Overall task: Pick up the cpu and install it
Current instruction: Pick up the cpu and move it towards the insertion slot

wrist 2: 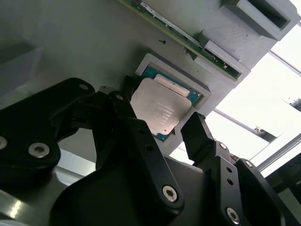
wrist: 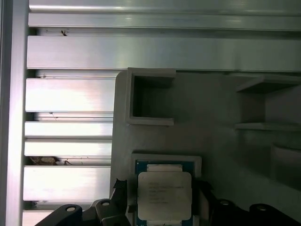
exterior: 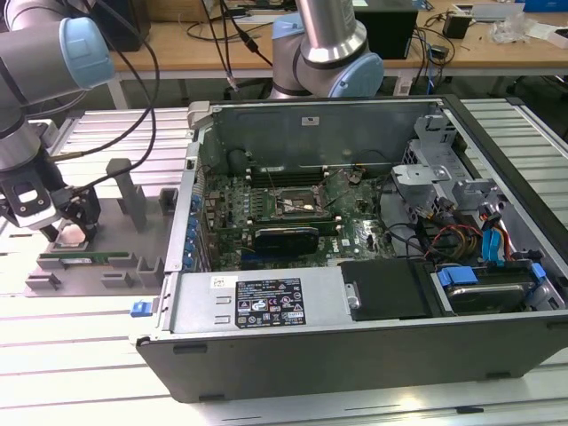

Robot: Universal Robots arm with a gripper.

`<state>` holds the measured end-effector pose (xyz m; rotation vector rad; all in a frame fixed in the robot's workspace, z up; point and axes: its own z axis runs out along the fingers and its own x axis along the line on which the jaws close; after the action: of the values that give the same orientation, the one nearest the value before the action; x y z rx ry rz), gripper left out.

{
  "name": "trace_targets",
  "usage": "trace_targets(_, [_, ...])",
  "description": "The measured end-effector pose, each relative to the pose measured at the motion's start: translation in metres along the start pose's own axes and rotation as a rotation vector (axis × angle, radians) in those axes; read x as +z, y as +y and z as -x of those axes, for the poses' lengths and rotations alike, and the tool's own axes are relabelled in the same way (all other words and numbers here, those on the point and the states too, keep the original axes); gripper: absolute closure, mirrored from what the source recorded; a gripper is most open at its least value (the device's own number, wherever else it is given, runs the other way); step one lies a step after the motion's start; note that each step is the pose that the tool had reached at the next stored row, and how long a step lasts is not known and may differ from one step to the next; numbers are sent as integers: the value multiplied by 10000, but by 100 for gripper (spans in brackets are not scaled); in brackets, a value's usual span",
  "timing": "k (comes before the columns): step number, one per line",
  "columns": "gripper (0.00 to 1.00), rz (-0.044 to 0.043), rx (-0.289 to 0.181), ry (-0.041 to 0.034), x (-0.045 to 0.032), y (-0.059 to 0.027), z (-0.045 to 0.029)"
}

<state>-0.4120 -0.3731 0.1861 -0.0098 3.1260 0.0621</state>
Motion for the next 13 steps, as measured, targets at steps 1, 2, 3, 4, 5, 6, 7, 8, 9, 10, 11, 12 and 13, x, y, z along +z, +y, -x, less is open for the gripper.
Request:
trace_targets(1, [32,0,1,1,0,0,1])
trace_targets(2, [32,-1,2,1,-1,0,1])
trace_targets(3, [32,-1,2,2,-1,0,1])
trace_targets(4, [32,-1,1,2,-1,0,2])
trace_targets(5, [32,-1,1,1,0,0,2])
trace_targets(6, [32,-1,1,1,0,0,2])
trace_targets(7, [32,-1,1,1,-1,0,2])
trace_targets(8, [32,-1,1,2,-1,0,2])
trace_targets(9, [34,-1,1,1,-1,0,3])
trace_targets(10, [40,-2,1,2,-1,0,3])
trace_targets(11, [45,-2,1,2,-1,0,3])
trace_targets(12, [45,-2,1,2,-1,0,3])
trace_targets(13, [45,-1,1,2,-1,0,3])
